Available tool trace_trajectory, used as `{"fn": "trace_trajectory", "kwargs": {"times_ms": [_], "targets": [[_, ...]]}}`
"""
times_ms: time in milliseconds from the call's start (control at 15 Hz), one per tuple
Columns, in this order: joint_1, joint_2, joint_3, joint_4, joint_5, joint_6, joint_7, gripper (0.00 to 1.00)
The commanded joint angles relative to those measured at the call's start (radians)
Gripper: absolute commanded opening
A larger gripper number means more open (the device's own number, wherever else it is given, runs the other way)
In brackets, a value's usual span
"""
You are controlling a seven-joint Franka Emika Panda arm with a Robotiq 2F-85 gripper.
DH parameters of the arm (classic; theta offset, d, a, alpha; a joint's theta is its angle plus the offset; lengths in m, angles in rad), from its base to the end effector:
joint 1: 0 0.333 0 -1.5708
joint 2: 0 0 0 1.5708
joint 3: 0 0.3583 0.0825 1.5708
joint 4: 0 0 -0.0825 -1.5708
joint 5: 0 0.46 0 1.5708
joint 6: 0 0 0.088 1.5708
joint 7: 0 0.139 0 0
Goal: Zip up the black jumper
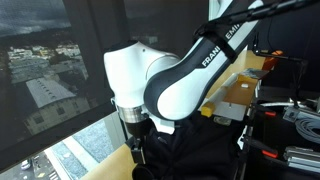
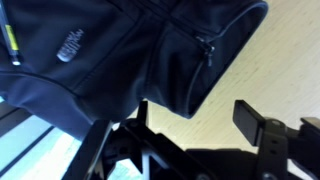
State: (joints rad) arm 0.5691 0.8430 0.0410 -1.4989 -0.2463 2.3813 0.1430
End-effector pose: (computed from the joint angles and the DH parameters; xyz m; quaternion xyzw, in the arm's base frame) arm 0.6658 0.4506 0.1138 0.9485 0.3080 0.0454 0.0588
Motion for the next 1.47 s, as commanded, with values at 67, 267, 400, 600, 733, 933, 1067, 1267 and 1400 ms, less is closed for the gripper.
{"fn": "trace_trajectory", "kwargs": {"times_ms": [67, 267, 400, 600, 733, 933, 1067, 1267, 1400], "targets": [[-0.120, -0.199, -0.031, -0.210, 0.004, 0.016, 0.073, 1.00], [-0.248, -0.300, -0.007, -0.291, 0.066, -0.090, 0.013, 1.00], [-0.332, -0.371, 0.007, -0.344, 0.120, -0.168, -0.044, 1.00], [-0.437, -0.477, 0.017, -0.383, 0.217, -0.333, -0.148, 1.00], [-0.481, -0.548, 0.012, -0.403, 0.251, -0.412, -0.197, 1.00], [-0.516, -0.638, 0.005, -0.442, 0.258, -0.444, -0.256, 1.00], [-0.524, -0.686, 0.006, -0.477, 0.255, -0.431, -0.293, 1.00], [-0.519, -0.668, 0.001, -0.453, 0.233, -0.436, -0.287, 1.00], [-0.518, -0.696, 0.002, -0.479, 0.233, -0.434, -0.304, 1.00]]}}
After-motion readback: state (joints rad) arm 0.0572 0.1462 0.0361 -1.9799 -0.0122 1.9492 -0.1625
